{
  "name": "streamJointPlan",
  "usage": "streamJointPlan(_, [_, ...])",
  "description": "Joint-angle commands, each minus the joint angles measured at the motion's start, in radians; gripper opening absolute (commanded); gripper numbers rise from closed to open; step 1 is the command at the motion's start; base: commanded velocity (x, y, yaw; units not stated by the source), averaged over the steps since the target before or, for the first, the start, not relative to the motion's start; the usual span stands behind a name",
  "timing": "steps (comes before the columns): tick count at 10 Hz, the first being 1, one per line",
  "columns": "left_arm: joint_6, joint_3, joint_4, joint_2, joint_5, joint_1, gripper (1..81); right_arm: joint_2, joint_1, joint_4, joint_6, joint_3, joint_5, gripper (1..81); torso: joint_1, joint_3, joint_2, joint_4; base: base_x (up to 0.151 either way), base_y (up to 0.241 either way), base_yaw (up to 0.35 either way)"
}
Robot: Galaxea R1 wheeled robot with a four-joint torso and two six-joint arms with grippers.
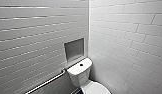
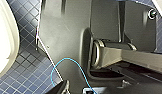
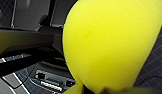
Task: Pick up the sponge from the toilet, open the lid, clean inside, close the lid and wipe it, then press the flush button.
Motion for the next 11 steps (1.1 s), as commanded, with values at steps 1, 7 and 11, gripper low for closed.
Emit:
streamJointPlan(1, [0.003,0.004,0.0,0.001,0.057,-0.048,81.1,0.004,0.021,-0.007,0.003,0.011,-0.064,1.0,0.0,0.0,0.0,0.0,0.0,0.0,0.0])
streamJointPlan(7, [0.003,0.004,-0.002,-0.002,0.055,-0.047,81.1,0.004,0.018,-0.007,0.005,0.005,-0.064,1.0,0.0,0.0,0.0,0.0,0.023,0.0,0.0])
streamJointPlan(11, [0.003,0.004,-0.003,-0.004,0.049,-0.047,81.1,0.001,0.018,-0.007,0.005,0.003,-0.064,1.0,-0.002,0.001,0.0,0.0,0.084,0.0,0.0])
